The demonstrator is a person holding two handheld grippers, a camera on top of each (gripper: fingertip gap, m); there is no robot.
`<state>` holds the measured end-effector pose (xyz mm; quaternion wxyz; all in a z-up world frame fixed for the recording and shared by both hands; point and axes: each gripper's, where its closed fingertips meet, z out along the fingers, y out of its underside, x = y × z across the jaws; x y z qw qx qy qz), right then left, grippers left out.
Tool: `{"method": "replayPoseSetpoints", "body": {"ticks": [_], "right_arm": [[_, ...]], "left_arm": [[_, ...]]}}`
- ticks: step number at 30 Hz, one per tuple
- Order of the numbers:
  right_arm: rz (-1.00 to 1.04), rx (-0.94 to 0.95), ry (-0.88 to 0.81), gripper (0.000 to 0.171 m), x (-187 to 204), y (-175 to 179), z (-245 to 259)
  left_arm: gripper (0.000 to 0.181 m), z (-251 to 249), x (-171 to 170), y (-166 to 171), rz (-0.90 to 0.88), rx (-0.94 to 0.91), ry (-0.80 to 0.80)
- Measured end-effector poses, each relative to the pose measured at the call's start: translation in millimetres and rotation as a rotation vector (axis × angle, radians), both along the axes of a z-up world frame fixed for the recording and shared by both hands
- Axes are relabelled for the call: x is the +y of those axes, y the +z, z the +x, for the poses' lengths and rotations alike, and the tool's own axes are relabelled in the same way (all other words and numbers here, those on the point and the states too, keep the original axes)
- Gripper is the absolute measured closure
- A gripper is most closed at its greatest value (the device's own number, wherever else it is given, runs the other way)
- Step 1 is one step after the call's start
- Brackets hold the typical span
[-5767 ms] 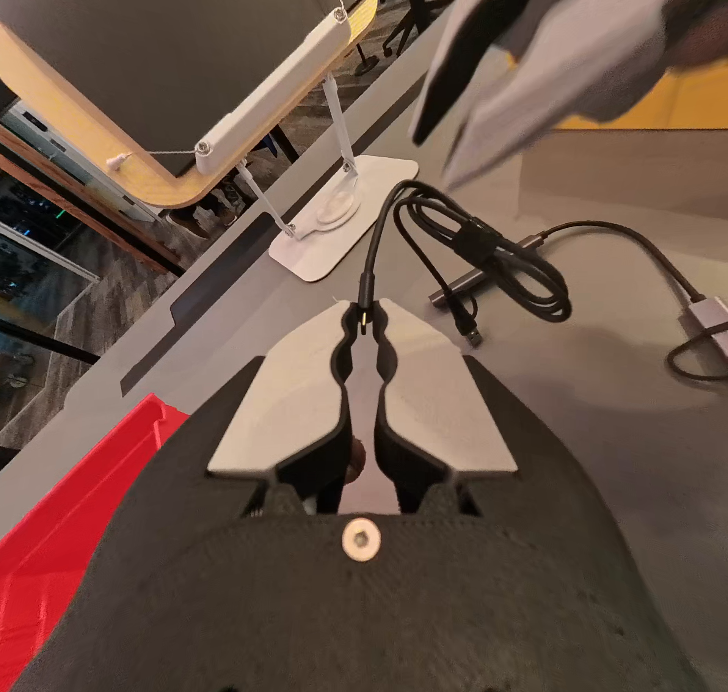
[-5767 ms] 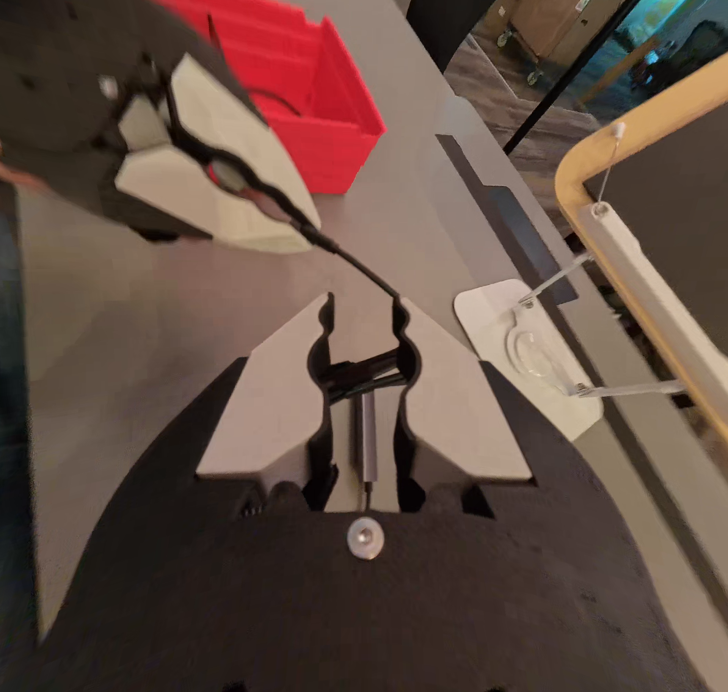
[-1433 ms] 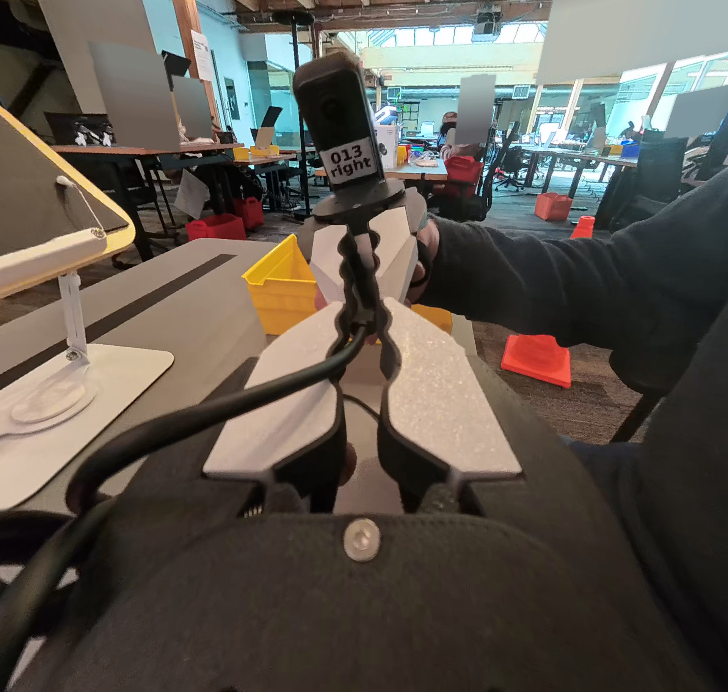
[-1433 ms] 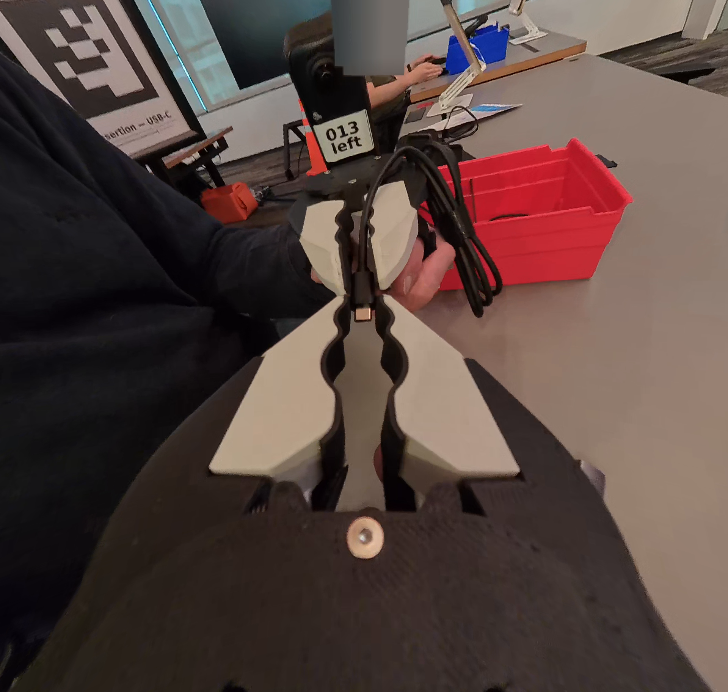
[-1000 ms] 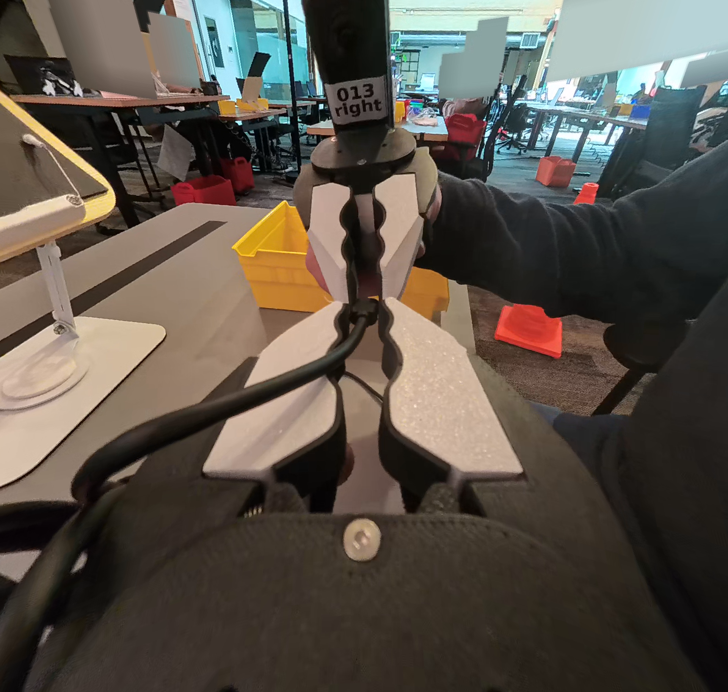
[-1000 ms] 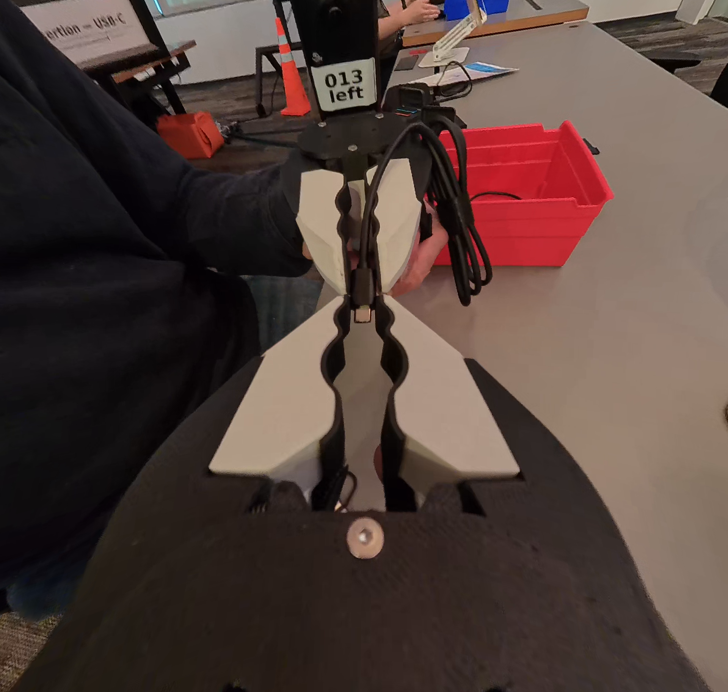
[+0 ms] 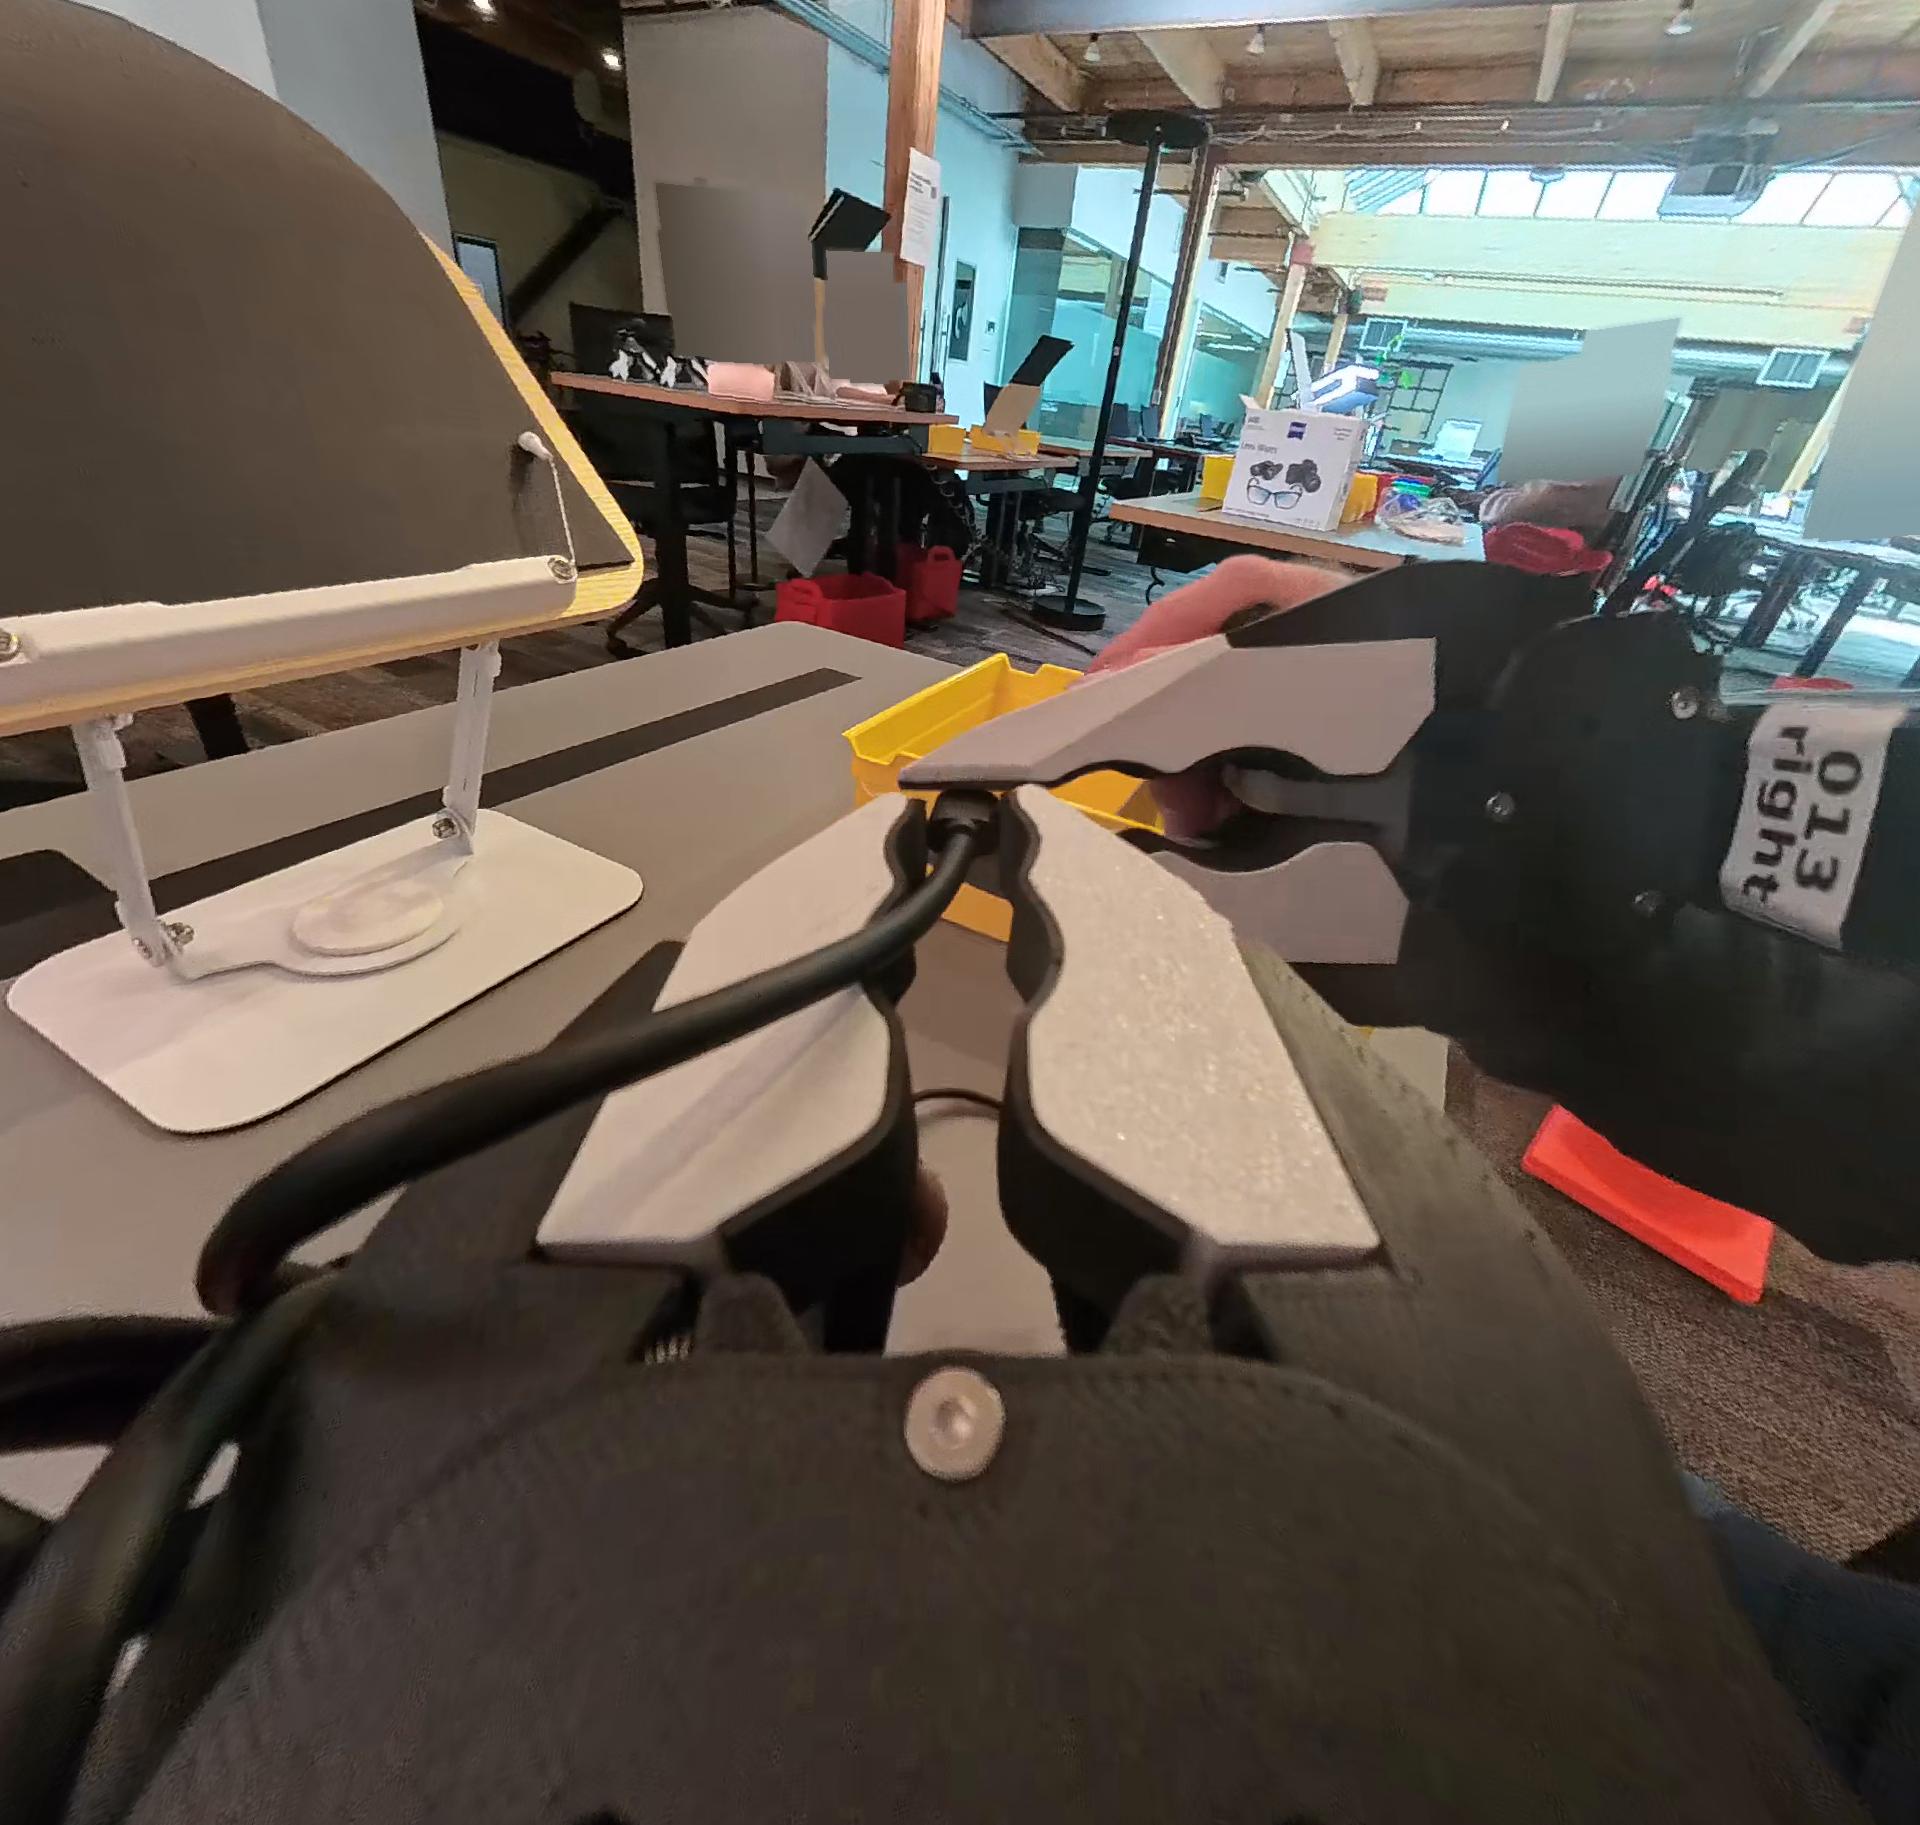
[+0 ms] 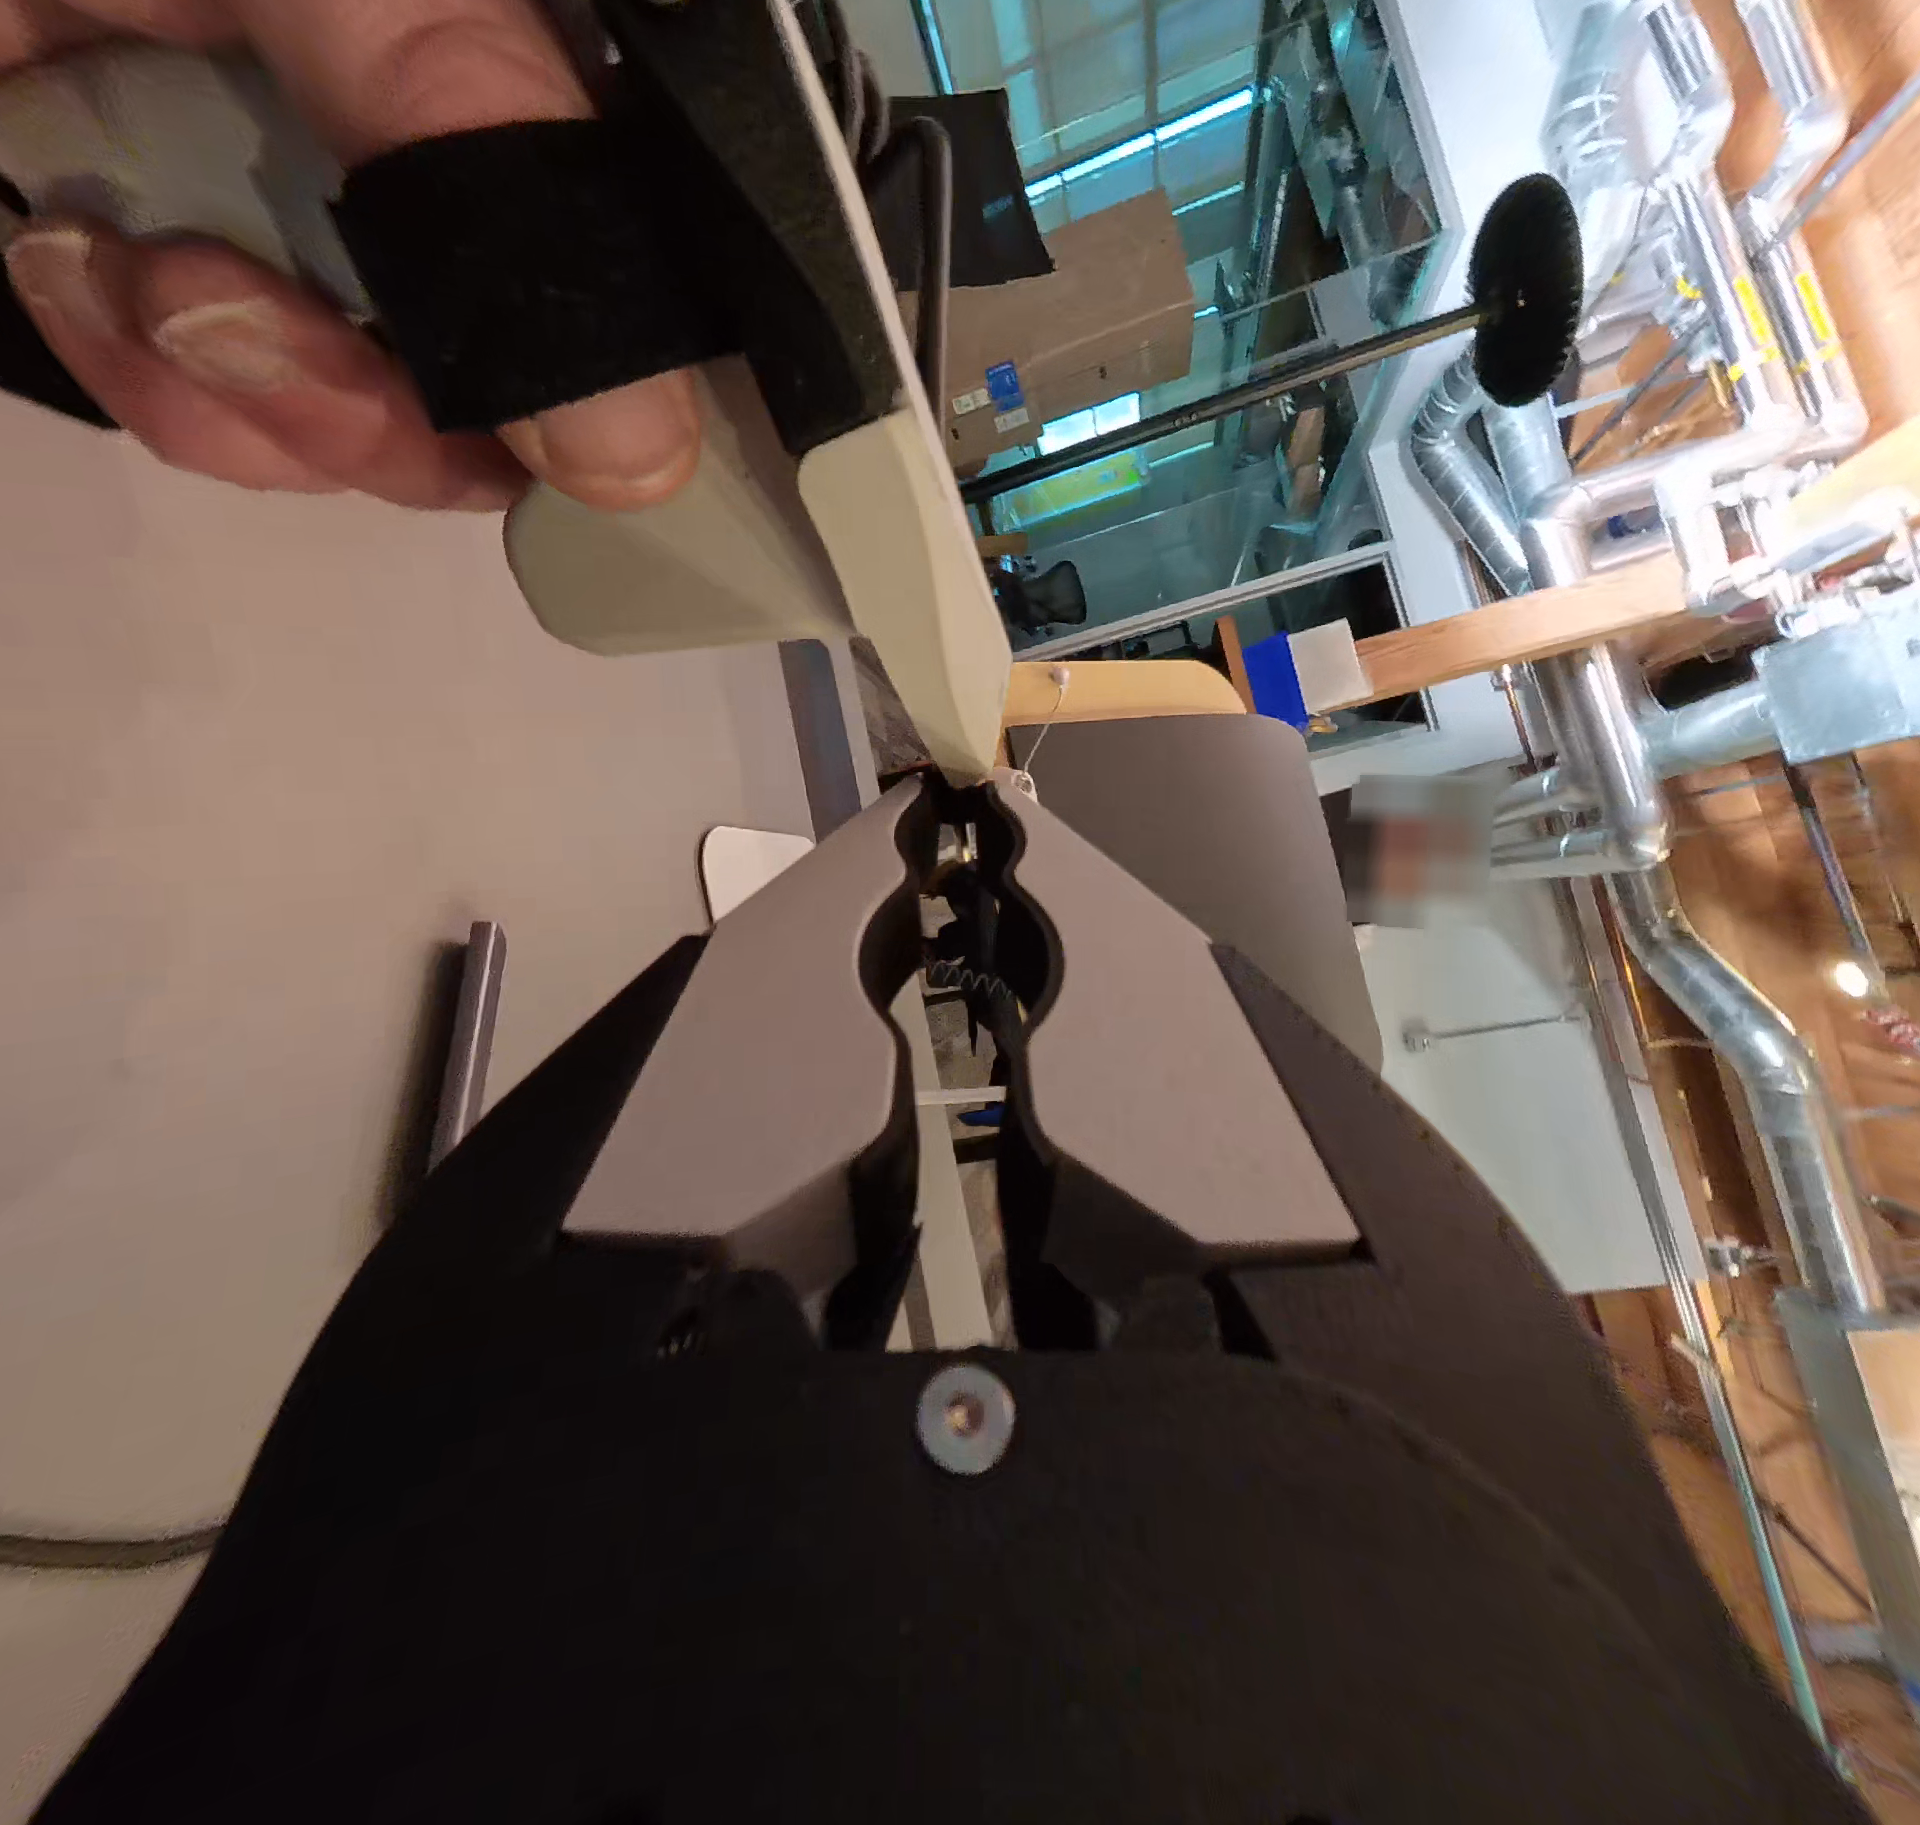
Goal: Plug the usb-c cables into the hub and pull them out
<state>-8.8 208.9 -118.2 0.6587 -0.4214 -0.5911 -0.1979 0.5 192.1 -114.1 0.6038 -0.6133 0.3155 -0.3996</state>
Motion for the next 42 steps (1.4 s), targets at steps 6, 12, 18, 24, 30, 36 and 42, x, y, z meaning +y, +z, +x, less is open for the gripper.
{"method": "replayPoseSetpoints", "body": {"ticks": [6,12,18,24,30,36,42], "right_arm": [[0.041,-0.153,0.045,0.168,-2.3,-4.2,1.6],[0.077,-0.271,0.096,0.167,-5.3,-3.9,1.5],[0.078,-0.331,0.110,0.167,-6.9,-9.0,2.2],[0.076,-0.305,0.090,0.167,-4.3,-9.6,4.2],[0.064,-0.263,0.081,0.166,-1.7,-6.5,8.5],[-0.068,-0.155,0.032,0.164,7.0,-10.3,31.1],[-0.363,-0.042,-0.034,0.153,14.2,-34.3,47.4]], "left_arm": [[0.169,2.4,-2.2,-4.2,-0.025,0.031,-0.036],[0.169,5.1,-5.1,-6.7,-0.037,0.055,-0.065],[0.169,7.4,-5.8,-10.9,-0.035,0.069,-0.063],[0.169,9.4,-3.8,-11.8,-0.037,0.065,-0.051],[0.169,6.2,-2.0,-7.8,-0.018,0.041,-0.020],[0.169,-3.1,0.1,-2.8,0.027,0.031,0.008],[0.169,-9.7,3.8,-11.3,0.064,0.087,0.042]]}}
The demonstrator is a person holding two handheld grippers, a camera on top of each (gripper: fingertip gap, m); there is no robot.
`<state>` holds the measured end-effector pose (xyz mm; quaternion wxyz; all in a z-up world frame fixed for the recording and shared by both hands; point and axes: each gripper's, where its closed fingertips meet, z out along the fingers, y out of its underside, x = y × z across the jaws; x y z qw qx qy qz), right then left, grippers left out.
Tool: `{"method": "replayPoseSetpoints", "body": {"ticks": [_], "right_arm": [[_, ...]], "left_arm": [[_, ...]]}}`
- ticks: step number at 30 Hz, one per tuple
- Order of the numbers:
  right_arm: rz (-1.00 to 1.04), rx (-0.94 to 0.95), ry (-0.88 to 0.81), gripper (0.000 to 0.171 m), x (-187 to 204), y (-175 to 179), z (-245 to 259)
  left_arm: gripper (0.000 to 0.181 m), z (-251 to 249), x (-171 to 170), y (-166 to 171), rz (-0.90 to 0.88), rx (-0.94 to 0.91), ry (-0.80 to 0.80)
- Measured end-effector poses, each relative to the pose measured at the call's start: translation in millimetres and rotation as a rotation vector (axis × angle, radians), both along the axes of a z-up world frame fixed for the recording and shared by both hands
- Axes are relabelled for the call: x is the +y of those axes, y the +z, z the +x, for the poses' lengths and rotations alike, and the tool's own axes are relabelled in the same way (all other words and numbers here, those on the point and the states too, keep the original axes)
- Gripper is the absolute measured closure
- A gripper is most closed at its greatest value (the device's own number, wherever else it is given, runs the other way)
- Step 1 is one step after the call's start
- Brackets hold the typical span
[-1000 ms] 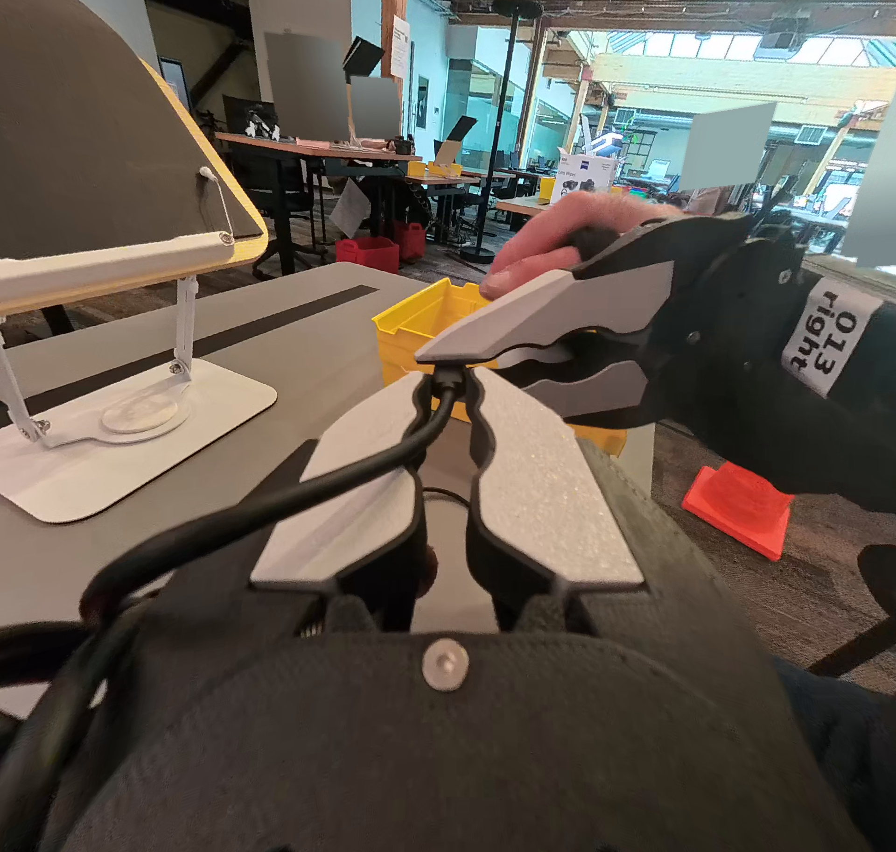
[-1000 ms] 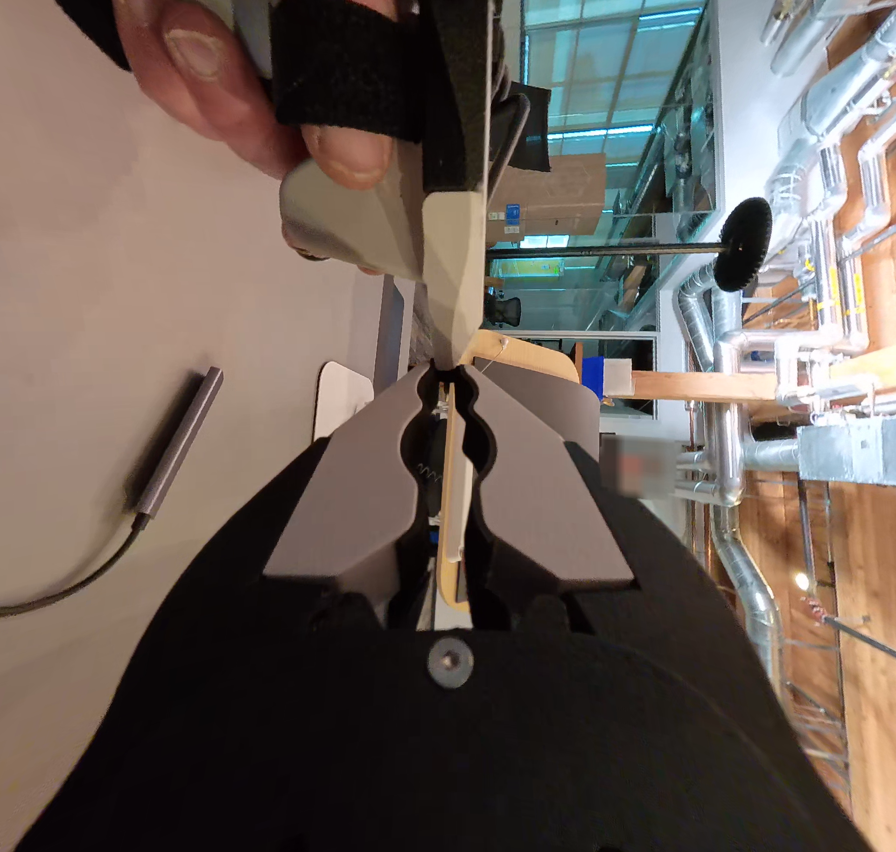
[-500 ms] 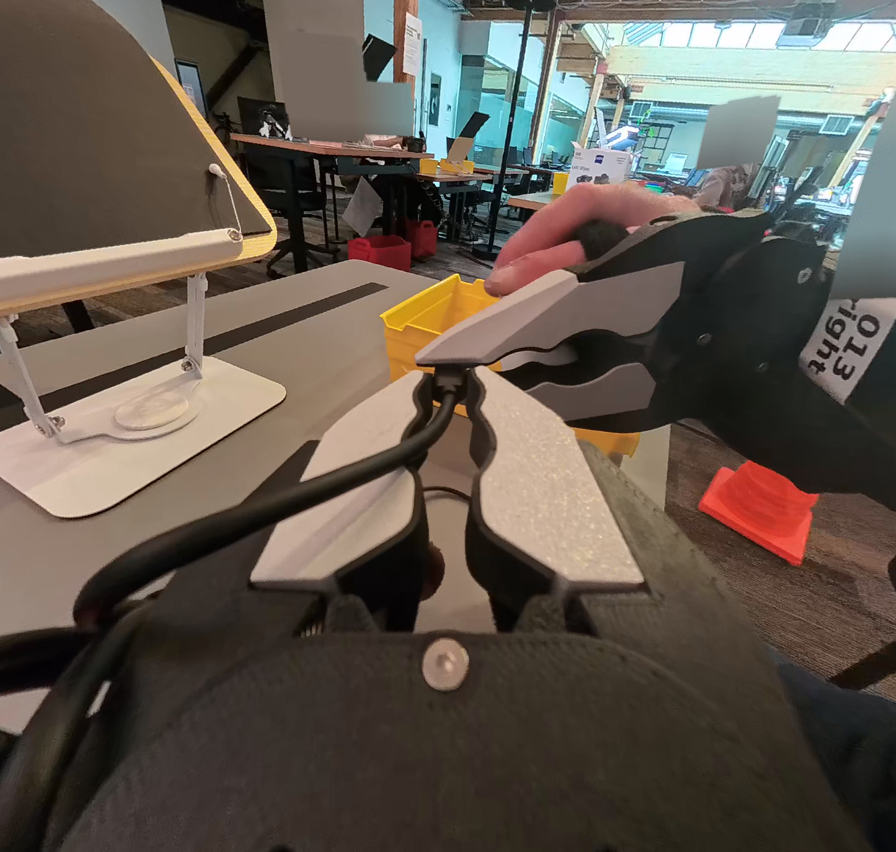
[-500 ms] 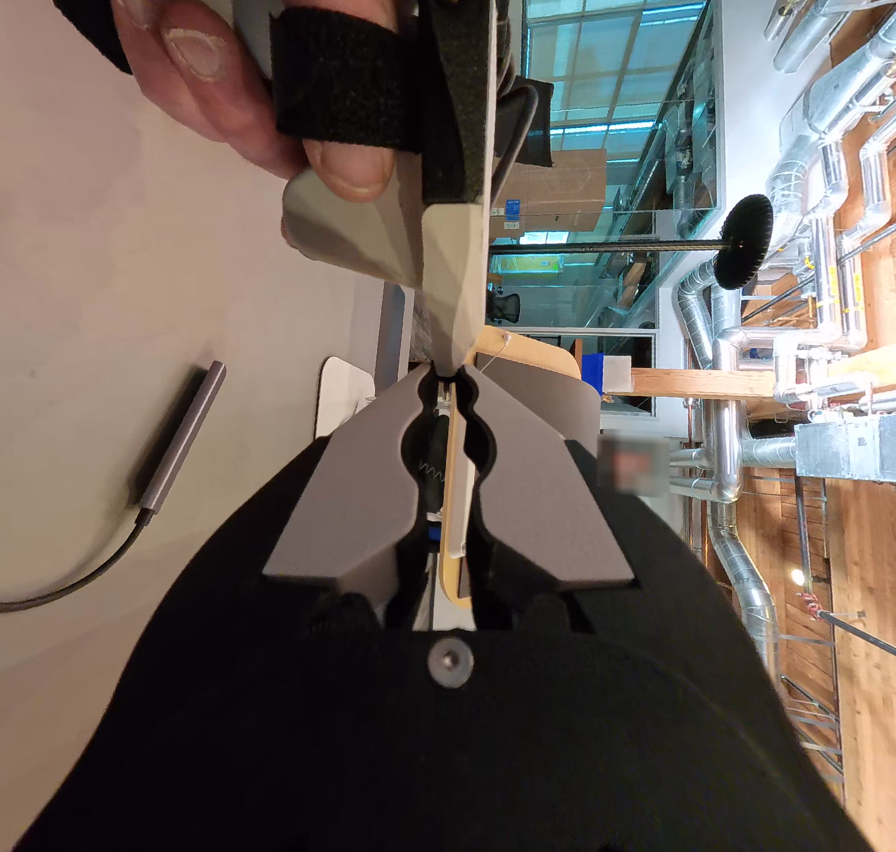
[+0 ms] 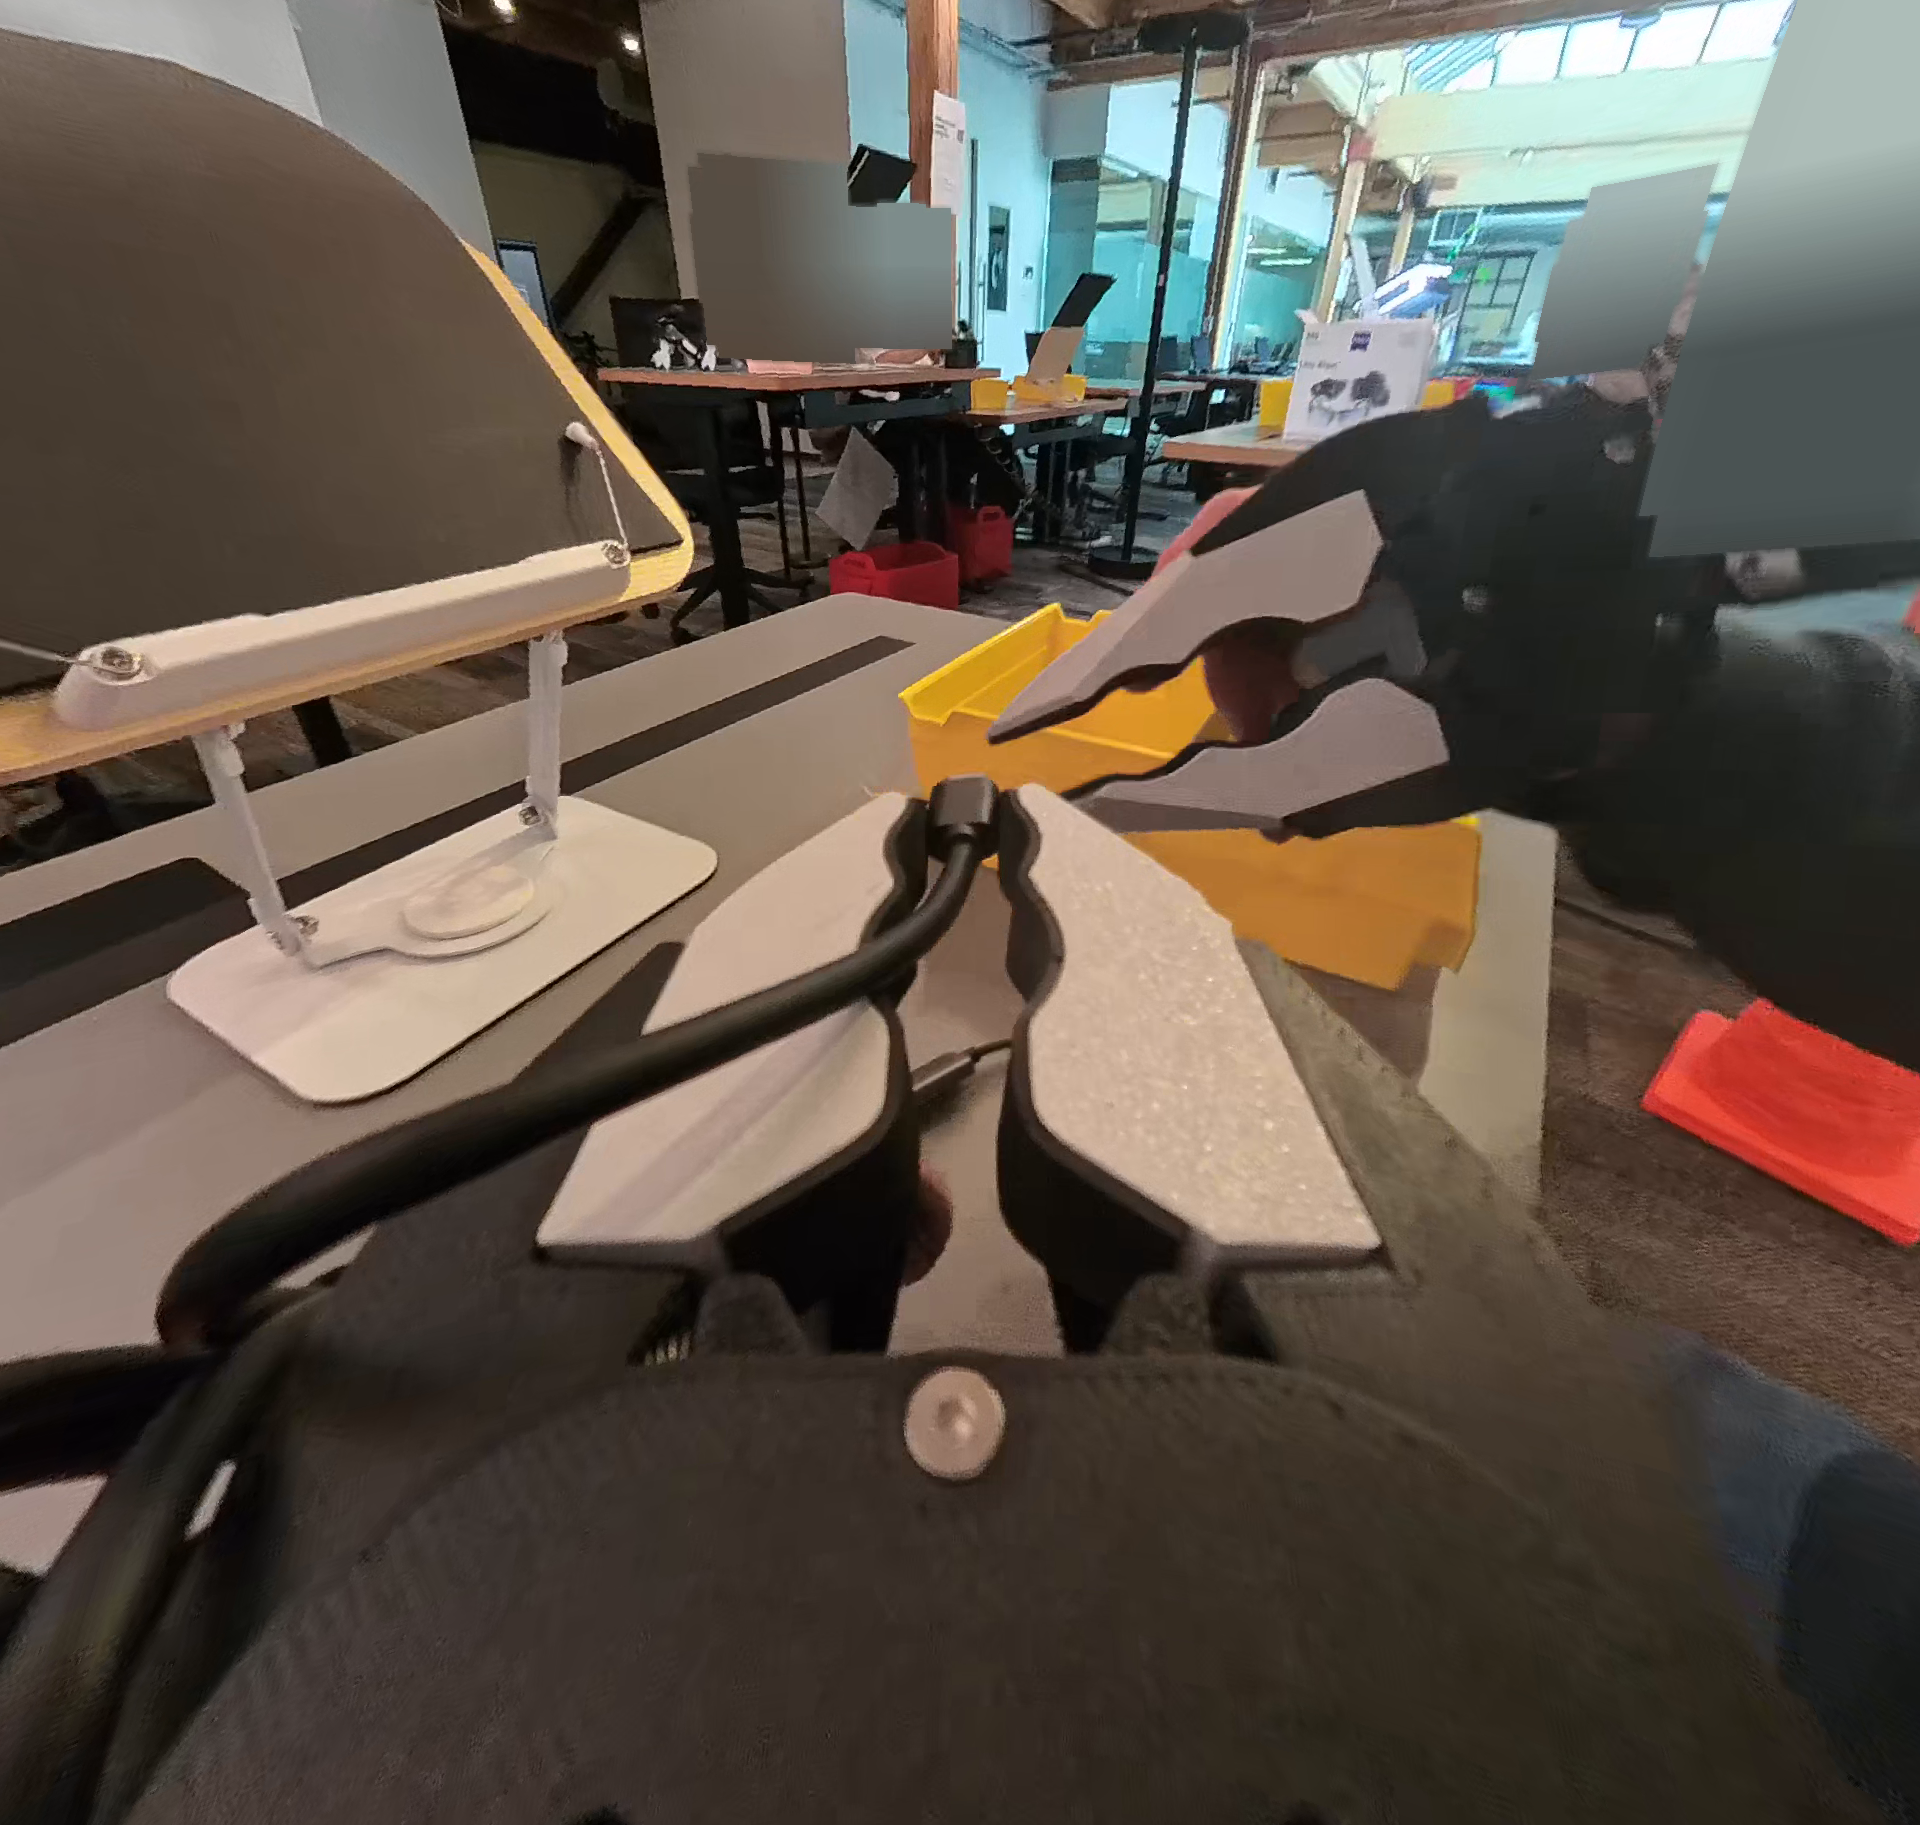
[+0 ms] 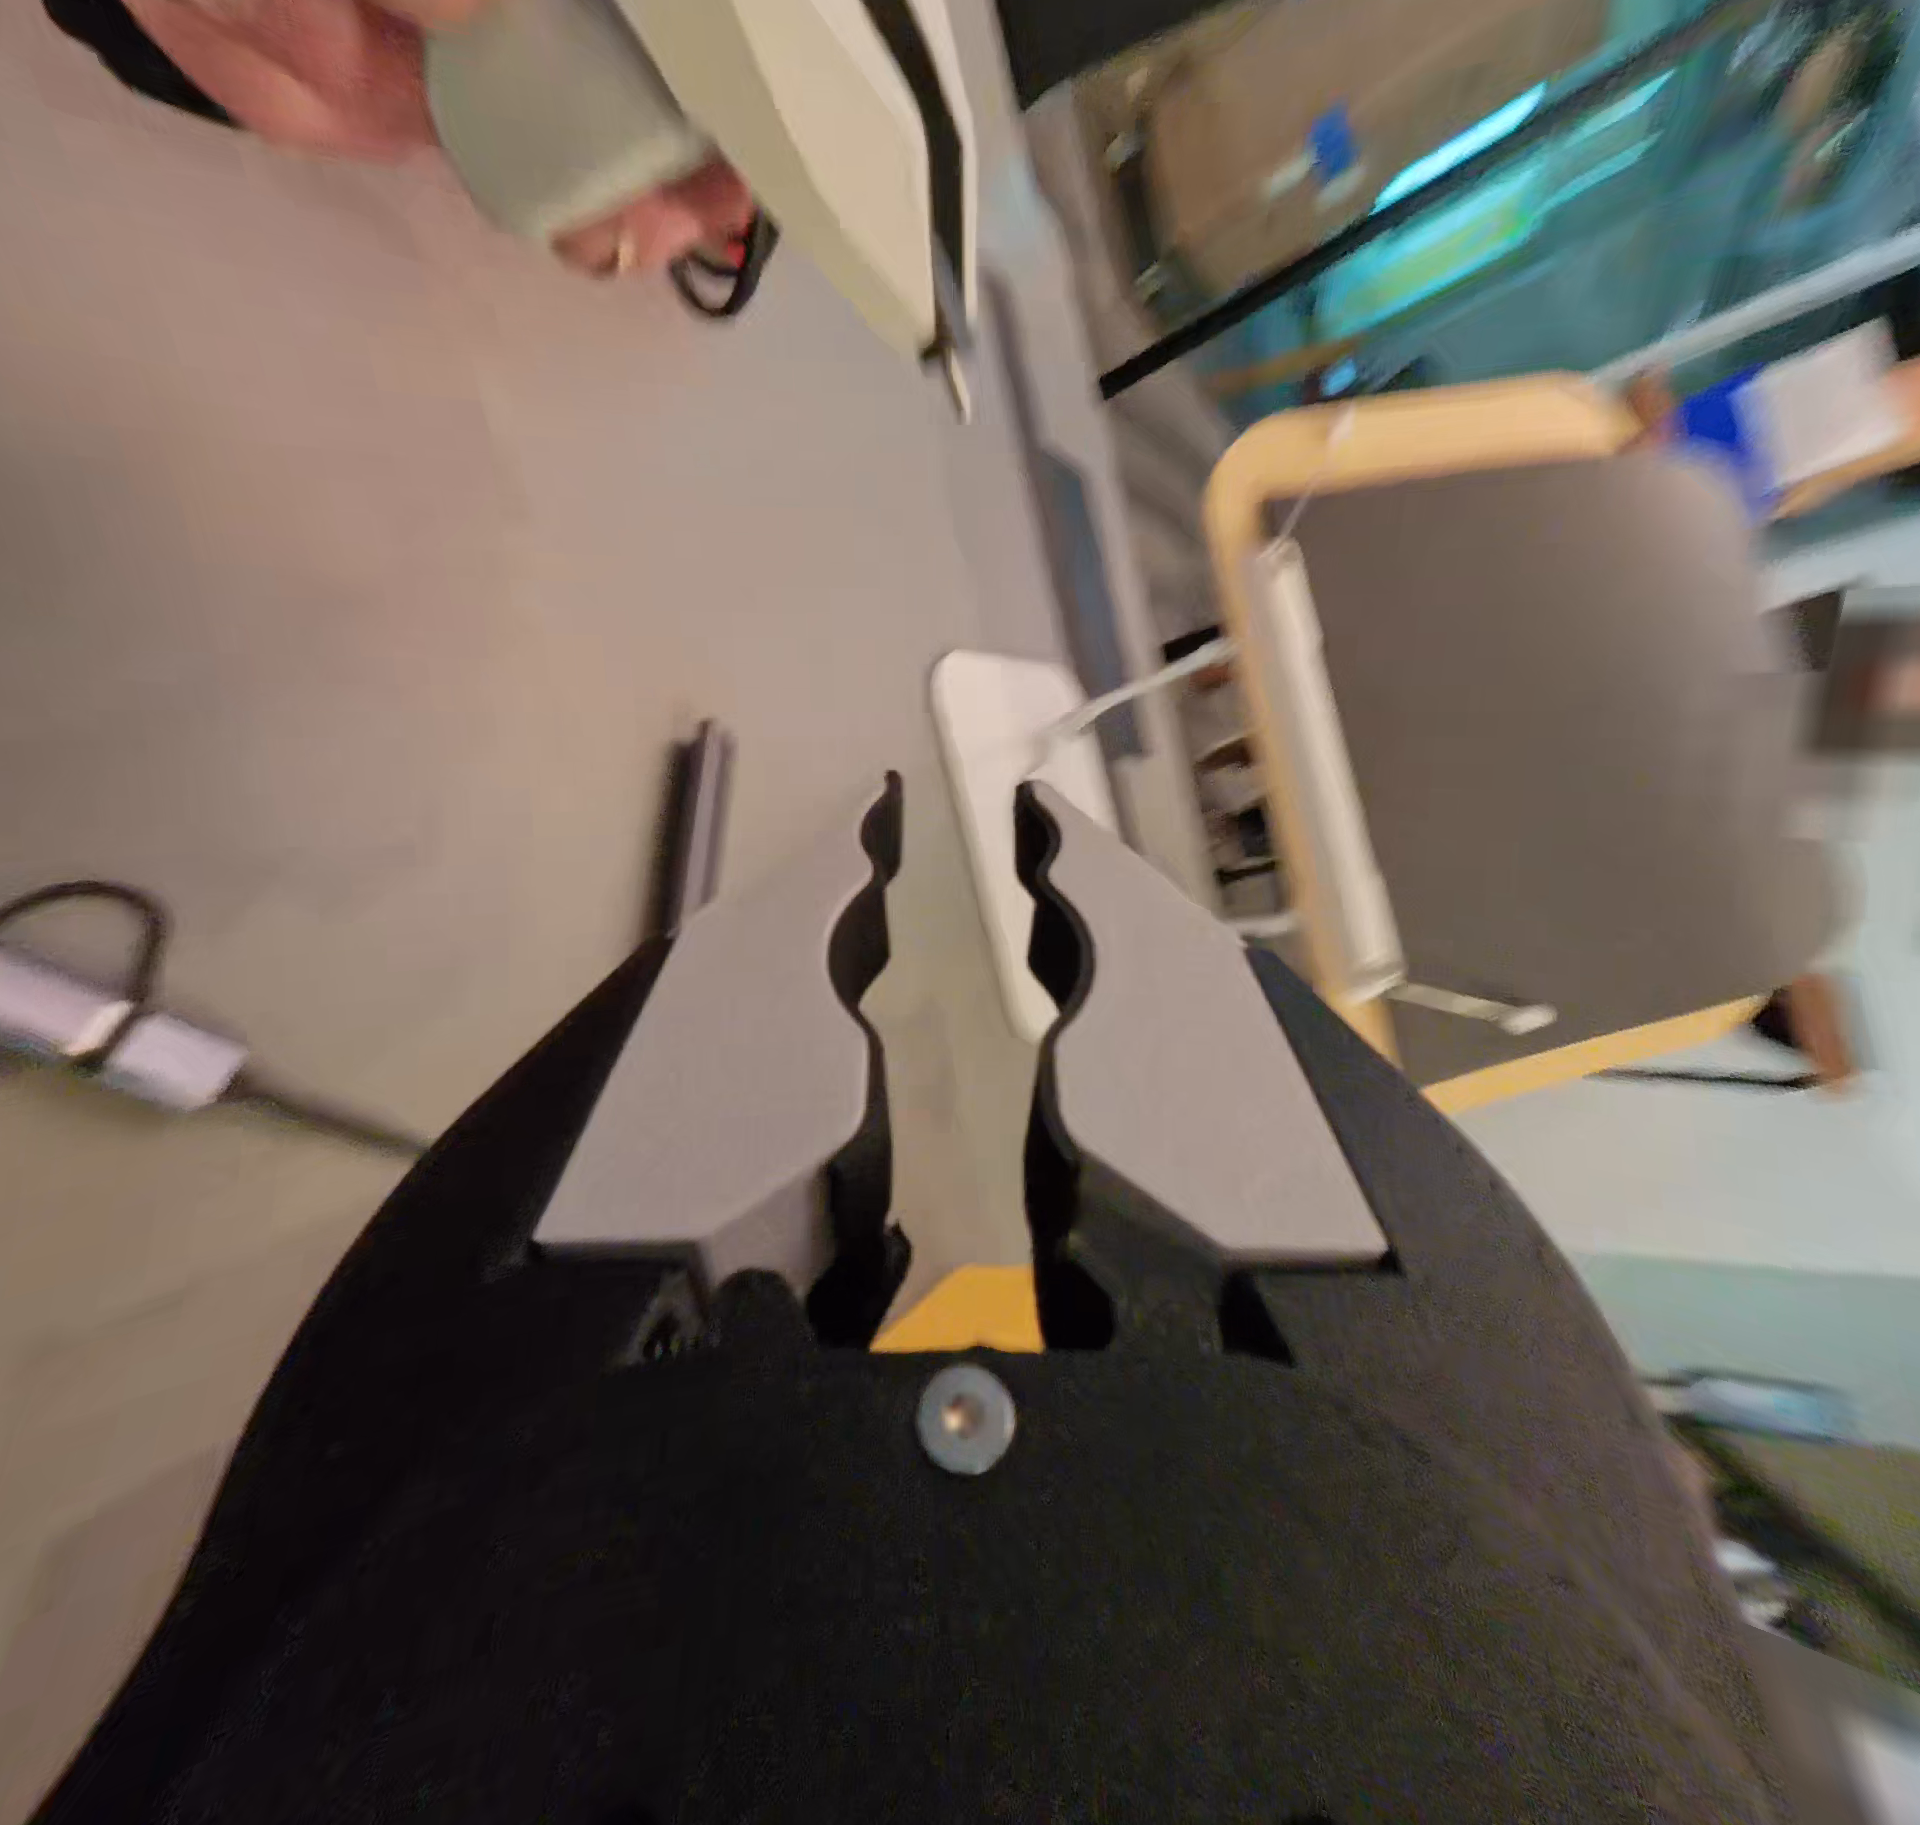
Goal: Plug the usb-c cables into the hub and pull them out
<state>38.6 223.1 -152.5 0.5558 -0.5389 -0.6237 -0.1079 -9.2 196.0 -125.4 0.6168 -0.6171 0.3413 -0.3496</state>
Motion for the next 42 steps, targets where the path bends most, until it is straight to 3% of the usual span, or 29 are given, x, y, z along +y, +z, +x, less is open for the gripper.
{"method": "replayPoseSetpoints", "body": {"ticks": [6,13,18,23,34,38,42], "right_arm": [[-0.520,0.201,-0.133,0.125,-4.2,-56.4,21.1],[-0.823,0.383,-0.285,0.130,16.7,-107.4,16.8],[-0.801,0.267,-0.404,0.131,43.4,-141.5,25.5],[-0.944,0.416,-0.403,0.134,51.6,-145.2,12.1],[-0.987,0.329,-0.341,0.152,51.3,-166.3,3.5],[-0.890,0.228,-0.288,0.153,49.5,-166.4,2.5],[-0.596,-0.034,-0.211,0.153,45.0,-163.1,2.1]], "left_arm": [[0.169,-19.8,7.1,-19.7,-0.058,-0.014,0.017],[0.169,-24.3,6.5,-25.2,-0.061,-0.032,0.001],[0.169,-28.7,7.1,-30.2,-0.078,-0.049,-0.001],[0.169,-33.2,9.1,-33.8,-0.090,-0.064,-0.001],[0.169,-33.1,12.6,-41.9,-0.113,-0.081,-0.013],[0.169,-34.2,13.5,-43.2,-0.111,-0.077,-0.010],[0.169,-36.6,15.1,-46.6,-0.116,-0.071,-0.003]]}}
